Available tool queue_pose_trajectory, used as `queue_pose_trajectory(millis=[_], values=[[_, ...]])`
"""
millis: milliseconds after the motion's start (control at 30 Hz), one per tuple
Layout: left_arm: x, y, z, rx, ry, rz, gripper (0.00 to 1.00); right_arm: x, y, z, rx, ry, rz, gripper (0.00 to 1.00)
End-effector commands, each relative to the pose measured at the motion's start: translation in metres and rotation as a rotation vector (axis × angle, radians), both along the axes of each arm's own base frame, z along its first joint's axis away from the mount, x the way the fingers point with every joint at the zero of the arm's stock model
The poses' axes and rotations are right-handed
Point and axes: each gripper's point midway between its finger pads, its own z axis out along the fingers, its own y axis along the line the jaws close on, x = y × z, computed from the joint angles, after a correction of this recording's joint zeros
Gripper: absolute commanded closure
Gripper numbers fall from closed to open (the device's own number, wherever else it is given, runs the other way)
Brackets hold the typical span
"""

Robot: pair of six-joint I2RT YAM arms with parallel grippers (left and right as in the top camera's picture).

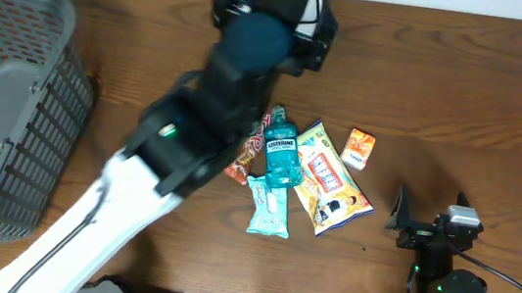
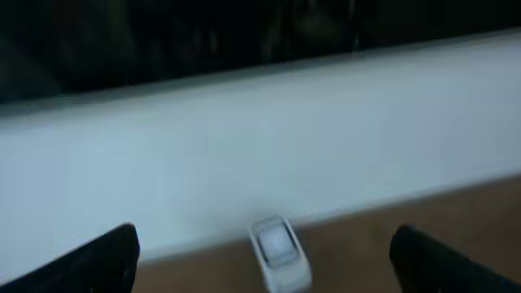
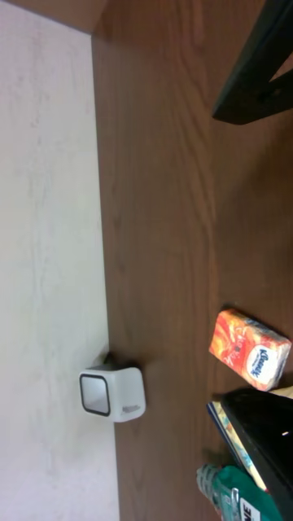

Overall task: Scan the item barcode
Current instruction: 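Lift the mouthwash bottle out and lay it beside the snacks, then retract the left arm to rest and raise the right arm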

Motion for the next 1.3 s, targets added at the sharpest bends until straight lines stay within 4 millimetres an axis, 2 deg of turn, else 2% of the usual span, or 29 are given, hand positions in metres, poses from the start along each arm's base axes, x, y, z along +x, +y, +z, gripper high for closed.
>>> queue_pose_trajectory(millis=[0, 67, 200, 400, 533, 667, 833, 1067, 1267], values=[[-0.018, 0.024, 0.031, 0.286, -0.125, 0.017, 0.02, 0.0, 0.002, -0.001, -0.011, 0.004, 0.01, 0.01], [-0.028, 0.041, 0.036, 0.404, -0.138, 0.053, 0.02, 0.0, 0.002, -0.001, -0.011, 0.004, 0.01, 0.01], [-0.039, 0.08, 0.043, 0.455, -0.117, 0.21, 0.02, 0.0, 0.002, -0.001, -0.011, 0.004, 0.01, 0.01], [-0.06, 0.094, 0.053, 0.438, -0.135, 0.184, 0.02, 0.0, 0.002, -0.001, -0.011, 0.004, 0.01, 0.01], [-0.079, 0.1, 0.041, 0.398, -0.129, 0.097, 0.02, 0.0, 0.002, -0.001, -0.011, 0.004, 0.01, 0.01], [-0.099, 0.12, 0.022, 0.387, -0.138, 0.047, 0.02, 0.0, 0.002, -0.001, -0.011, 0.004, 0.01, 0.01], [-0.137, 0.145, 0.005, 0.253, -0.181, -0.02, 0.02, 0.0, 0.002, -0.001, -0.011, 0.004, 0.01, 0.01], [-0.197, 0.199, 0.012, -0.034, -0.278, 0.123, 0.02, 0.0, 0.002, -0.001, -0.011, 0.004, 0.01, 0.01], [-0.248, 0.204, 0.029, -0.145, -0.404, 0.102, 0.02, 0.0, 0.002, -0.001, -0.011, 0.004, 0.01, 0.01]])
